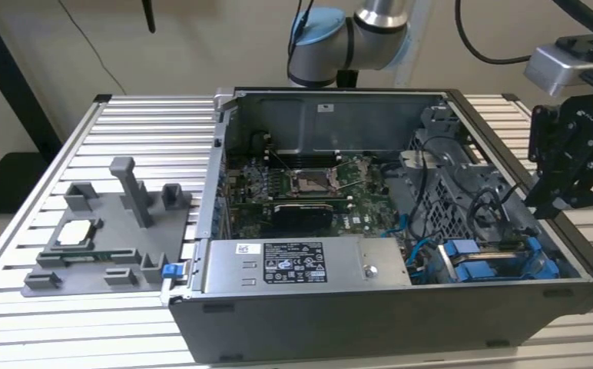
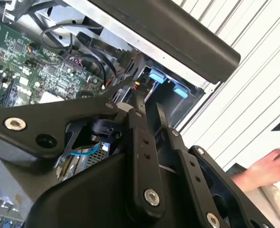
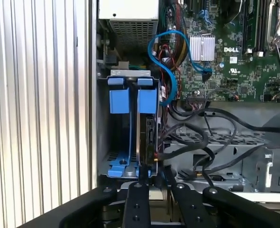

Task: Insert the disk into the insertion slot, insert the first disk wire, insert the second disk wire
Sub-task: 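Insert the first disk wire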

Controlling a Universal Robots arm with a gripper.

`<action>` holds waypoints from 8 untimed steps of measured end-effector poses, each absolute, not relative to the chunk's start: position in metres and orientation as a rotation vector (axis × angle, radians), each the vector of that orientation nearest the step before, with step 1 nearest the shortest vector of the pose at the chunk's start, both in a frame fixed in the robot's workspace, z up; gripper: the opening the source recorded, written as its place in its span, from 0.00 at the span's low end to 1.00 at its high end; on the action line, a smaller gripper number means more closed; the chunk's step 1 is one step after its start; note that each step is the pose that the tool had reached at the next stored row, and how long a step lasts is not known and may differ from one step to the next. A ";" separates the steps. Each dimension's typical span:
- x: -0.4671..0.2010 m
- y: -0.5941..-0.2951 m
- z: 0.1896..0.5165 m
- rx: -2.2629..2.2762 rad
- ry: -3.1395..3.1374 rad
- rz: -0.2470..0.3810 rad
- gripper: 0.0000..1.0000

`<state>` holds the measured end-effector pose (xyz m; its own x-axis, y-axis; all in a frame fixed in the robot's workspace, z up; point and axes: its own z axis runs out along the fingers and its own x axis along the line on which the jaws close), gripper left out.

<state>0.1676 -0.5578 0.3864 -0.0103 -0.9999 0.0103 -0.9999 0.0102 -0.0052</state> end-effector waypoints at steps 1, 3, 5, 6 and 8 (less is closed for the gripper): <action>0.170 -0.558 0.386 2.204 -2.226 0.009 1.00; 0.175 -0.558 0.386 2.195 -2.217 -0.010 1.00; 0.181 -0.557 0.386 2.187 -2.209 -0.028 1.00; 0.184 -0.557 0.386 2.183 -2.205 -0.037 1.00; 0.189 -0.557 0.386 2.175 -2.196 -0.054 1.00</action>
<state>0.1891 -0.5572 0.3864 -0.0095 -0.9999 0.0111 -0.9981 0.0102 0.0602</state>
